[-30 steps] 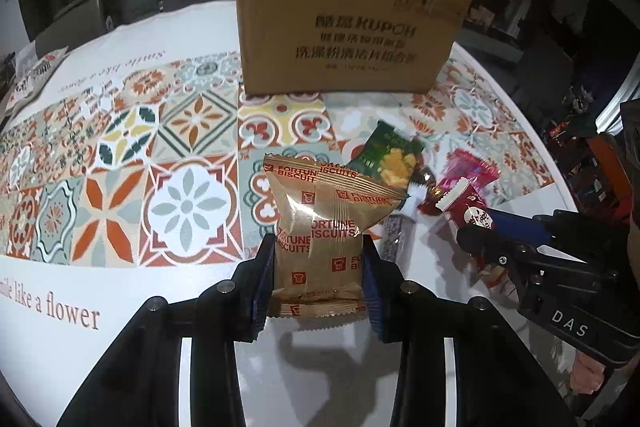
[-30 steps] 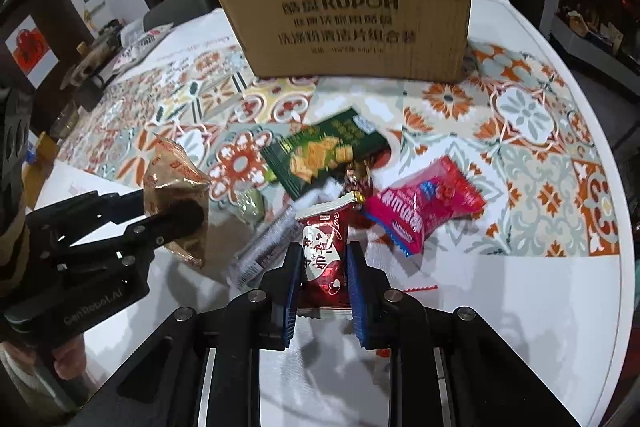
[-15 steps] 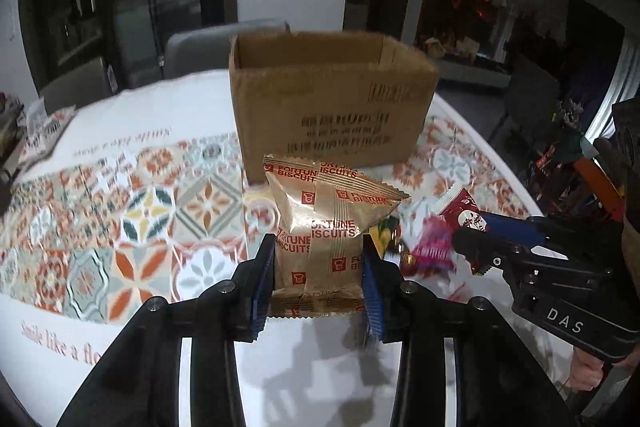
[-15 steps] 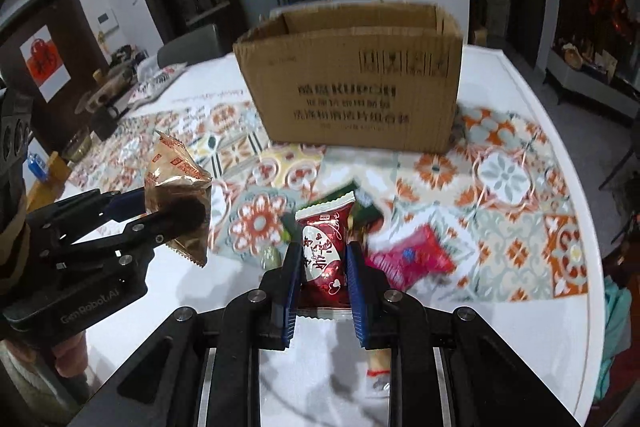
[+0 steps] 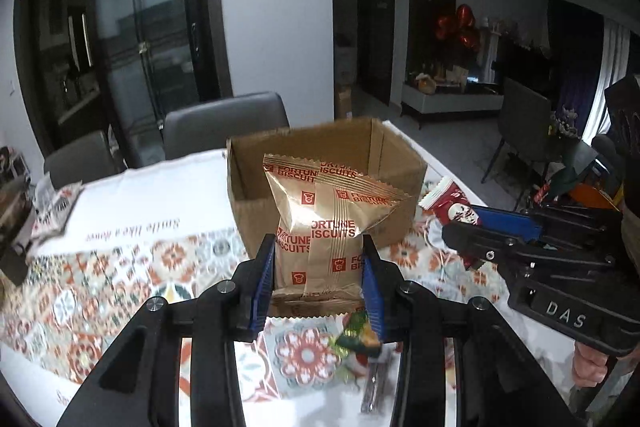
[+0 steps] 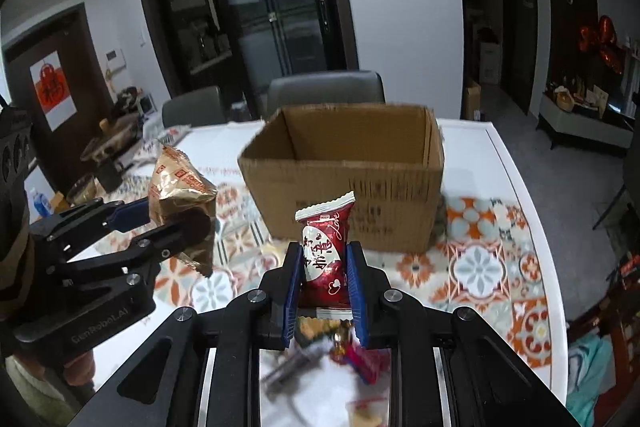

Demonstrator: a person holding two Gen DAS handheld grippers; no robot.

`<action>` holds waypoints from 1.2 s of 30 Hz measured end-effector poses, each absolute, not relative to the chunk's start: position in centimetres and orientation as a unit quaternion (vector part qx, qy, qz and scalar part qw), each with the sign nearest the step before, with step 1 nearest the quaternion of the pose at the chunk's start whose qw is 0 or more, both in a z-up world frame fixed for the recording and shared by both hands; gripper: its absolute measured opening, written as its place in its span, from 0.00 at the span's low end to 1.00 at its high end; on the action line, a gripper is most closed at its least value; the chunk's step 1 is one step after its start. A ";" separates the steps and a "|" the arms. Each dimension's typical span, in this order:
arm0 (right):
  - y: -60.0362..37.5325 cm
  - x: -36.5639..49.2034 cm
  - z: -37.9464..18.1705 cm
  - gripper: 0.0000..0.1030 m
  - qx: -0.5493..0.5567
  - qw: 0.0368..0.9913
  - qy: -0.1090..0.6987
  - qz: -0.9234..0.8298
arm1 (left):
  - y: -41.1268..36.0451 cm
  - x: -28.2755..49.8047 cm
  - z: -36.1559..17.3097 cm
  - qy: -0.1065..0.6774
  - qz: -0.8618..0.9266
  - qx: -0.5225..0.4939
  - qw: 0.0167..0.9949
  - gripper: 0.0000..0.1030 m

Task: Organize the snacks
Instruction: 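Lift both snacks into the cardboard box and open both tools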

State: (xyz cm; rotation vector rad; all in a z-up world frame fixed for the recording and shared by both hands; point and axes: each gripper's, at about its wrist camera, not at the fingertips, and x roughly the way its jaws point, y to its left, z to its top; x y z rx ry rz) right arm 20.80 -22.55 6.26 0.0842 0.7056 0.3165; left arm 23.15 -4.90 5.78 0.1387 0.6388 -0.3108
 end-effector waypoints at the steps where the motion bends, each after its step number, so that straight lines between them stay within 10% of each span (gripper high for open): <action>1: -22.5 21.1 6.7 0.23 0.038 0.926 0.341 0.156 | -5.0 23.5 6.1 0.310 -0.152 0.069 0.936 0.38; 36: -22.5 37.9 6.4 0.23 0.035 0.898 0.418 0.132 | -6.2 41.1 3.8 0.454 -0.143 0.042 0.878 0.38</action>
